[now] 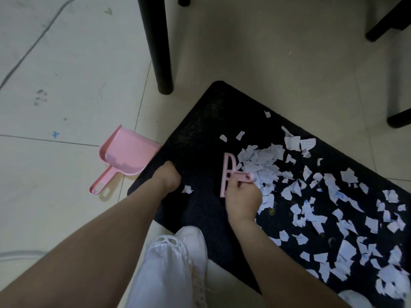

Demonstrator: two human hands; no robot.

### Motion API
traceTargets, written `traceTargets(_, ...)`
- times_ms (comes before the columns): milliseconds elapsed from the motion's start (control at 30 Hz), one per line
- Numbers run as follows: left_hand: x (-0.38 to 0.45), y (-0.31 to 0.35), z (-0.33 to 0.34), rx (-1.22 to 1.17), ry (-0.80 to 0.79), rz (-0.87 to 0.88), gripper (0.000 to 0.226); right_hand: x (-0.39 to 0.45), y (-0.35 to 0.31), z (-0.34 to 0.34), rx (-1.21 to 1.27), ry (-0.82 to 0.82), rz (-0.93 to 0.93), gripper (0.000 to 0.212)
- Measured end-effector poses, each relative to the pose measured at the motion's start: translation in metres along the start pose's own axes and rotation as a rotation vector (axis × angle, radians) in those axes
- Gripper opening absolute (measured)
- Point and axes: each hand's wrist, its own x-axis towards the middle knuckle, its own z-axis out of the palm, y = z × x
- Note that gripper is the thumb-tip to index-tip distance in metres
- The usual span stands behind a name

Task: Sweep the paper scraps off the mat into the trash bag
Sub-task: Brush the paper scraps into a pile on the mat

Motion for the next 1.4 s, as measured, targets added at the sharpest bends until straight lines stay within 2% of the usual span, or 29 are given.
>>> traceTargets(100, 0.0, 0.004, 0.002, 0.06, 0.034, 0.005, 0.041, 0.004, -0.005, -0.001, 0.2, 0.004, 0.042, 0.038)
traceTargets(267, 0.0, 0.008, 0.002, 0.08, 0.046, -0.018, 0.046, -0.037, -0.009, 0.046, 0.28, -0.267, 0.079, 0.024)
traceTargets(333, 0.002, 0.004, 0.001, 0.053, 0.038, -0.044, 0.046, -0.049, -0.003, 0.057, 0.274, -0.312, 0.088, 0.021)
traceTargets(500, 0.004, -0.005, 0.0, 0.006, 0.001, -0.052, 0.044, -0.023, 0.011, 0.03, 0.254, 0.016, 0.089, 0.02)
traceTargets(600, 0.007, -0.003, 0.0, -0.034, 0.024, -0.043, 0.041, -0.006, 0.008, 0.005, 0.364, 0.153, 0.098, 0.019)
traceTargets(667, 0.007, 0.002, 0.002, -0.069, 0.033, -0.031, 0.041, -0.004, 0.001, 0.005, 0.419, 0.151, 0.102, 0.024)
traceTargets(733, 0.004, 0.007, 0.004, -0.094, 0.024, -0.01, 0.042, -0.007, -0.002, 0.017, 0.428, 0.068, 0.104, 0.018)
traceTargets(800, 0.003, 0.011, 0.006, -0.107, 0.015, 0.018, 0.042, -0.009, -0.003, 0.03, 0.383, -0.048, 0.102, 0.018)
traceTargets(867, 0.003, 0.012, 0.009, -0.116, 0.008, 0.041, 0.043, -0.007, 0.002, 0.034, 0.299, -0.092, 0.105, 0.027)
traceTargets(933, 0.004, 0.013, 0.012, -0.126, -0.01, 0.052, 0.045, 0.002, 0.008, 0.024, 0.241, -0.049, 0.104, 0.038)
traceTargets(1033, 0.006, 0.019, 0.015, -0.138, -0.023, 0.057, 0.047, 0.019, 0.014, -0.003, 0.178, 0.05, 0.093, 0.037)
traceTargets(1167, 0.012, 0.036, 0.019, -0.196, -0.031, 0.083, 0.046, 0.035, 0.004, -0.028, 0.247, 0.161, 0.085, 0.041)
traceTargets(1300, 0.022, 0.052, 0.022, -0.262, -0.021, 0.107, 0.045, 0.051, -0.02, -0.029, 0.416, 0.207, 0.077, 0.029)
traceTargets(1400, 0.032, 0.063, 0.021, -0.294, -0.014, 0.118, 0.044, 0.07, -0.041, -0.014, 0.504, 0.131, 0.056, 0.017)
